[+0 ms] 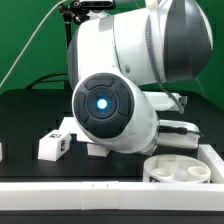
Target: Assemble stool
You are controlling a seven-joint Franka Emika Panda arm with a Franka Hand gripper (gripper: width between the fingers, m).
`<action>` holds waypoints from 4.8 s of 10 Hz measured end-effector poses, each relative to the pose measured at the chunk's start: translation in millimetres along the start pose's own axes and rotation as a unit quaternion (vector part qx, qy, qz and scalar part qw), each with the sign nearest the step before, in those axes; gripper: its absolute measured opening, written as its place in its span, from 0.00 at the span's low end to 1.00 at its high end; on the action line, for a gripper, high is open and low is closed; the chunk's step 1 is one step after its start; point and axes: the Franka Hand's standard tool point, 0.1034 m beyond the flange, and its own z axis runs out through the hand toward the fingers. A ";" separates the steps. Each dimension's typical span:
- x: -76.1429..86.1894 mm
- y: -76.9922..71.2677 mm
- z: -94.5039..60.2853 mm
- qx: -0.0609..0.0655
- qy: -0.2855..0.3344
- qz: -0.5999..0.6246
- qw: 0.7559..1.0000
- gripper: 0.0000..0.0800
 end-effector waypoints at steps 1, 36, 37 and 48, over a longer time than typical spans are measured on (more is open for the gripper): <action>-0.3 -1.2 0.5 -0.001 0.000 -0.001 1.000 0.81; -48.5 -62.8 -190.8 -0.060 0.617 -0.215 0.754 0.42; -46.7 -59.6 -190.6 -0.061 0.616 -0.216 0.755 0.42; -32.9 -101.0 -155.3 -0.112 0.598 -0.274 0.745 0.42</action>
Offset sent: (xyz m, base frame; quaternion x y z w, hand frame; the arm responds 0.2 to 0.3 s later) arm -0.0096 0.0000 -0.0074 -0.0154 0.0159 -0.0010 0.9998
